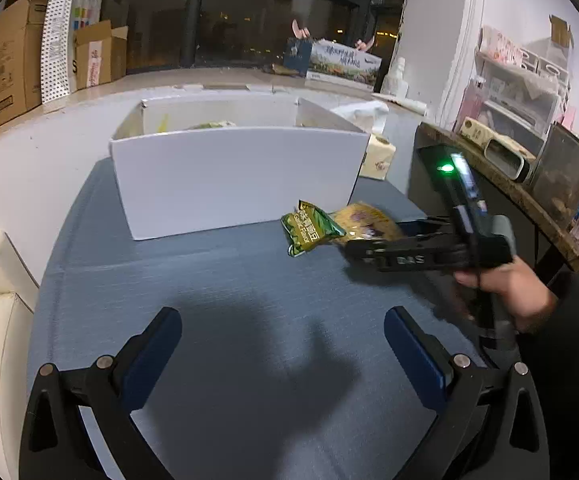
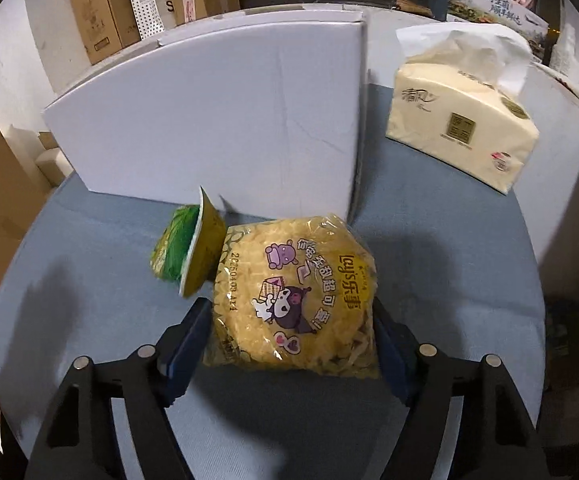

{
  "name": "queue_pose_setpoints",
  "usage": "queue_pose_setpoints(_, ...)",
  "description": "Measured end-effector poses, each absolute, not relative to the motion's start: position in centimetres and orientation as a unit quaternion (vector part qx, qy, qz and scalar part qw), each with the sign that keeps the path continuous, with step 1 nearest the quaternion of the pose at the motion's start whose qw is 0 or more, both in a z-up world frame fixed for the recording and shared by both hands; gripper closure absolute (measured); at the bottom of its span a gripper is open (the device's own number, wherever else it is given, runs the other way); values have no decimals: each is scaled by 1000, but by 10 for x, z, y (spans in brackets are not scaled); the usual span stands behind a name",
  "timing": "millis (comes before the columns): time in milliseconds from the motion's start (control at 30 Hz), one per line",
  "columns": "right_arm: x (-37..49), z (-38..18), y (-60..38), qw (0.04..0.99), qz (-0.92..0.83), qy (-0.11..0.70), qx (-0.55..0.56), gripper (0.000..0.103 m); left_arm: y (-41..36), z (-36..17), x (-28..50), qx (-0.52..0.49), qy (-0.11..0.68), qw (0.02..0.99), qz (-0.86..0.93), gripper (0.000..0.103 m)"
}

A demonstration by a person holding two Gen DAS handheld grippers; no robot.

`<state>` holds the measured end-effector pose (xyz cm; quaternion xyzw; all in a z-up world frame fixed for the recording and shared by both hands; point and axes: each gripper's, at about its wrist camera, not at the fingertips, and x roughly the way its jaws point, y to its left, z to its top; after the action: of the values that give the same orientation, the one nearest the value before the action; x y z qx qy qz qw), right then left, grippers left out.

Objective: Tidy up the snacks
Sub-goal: 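Grasp the round yellow cracker packet with the right gripper, then grasp the green packet with the left gripper while the right gripper holds the cracker packet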

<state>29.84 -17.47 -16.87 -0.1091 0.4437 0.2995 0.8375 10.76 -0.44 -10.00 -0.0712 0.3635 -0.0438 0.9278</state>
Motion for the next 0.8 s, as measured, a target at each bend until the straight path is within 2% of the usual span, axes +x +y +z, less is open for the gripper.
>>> queue_pose_setpoints(167, 280, -160, -203, 853, 278, 429, -108, 25, -16, -113, 137, -58, 383, 921, -53, 0)
queue_pose_setpoints(300, 251, -145, -222, 871, 245, 400, -146, 25, -30, -125, 173, -46, 399, 914, -61, 0)
queue_pose_setpoints(500, 214, -124, -264, 886, 230, 387, -111, 25, -59, -137, 225, -7, 423, 905, -52, 0)
queue_pose_setpoints(733, 181, -113, -290, 889, 247, 385, -34, 25, -63, -147, 266, -24, 440, 897, -36, 0)
queue_pose_setpoints(767, 178, -113, -290, 889, 248, 383, -31, 25, -62, -148, 268, -23, 443, 896, -32, 2)
queue_pose_setpoints(800, 174, -113, -292, 890, 247, 382, -28, 25, -61, -150, 270, -23, 444, 895, -32, 13)
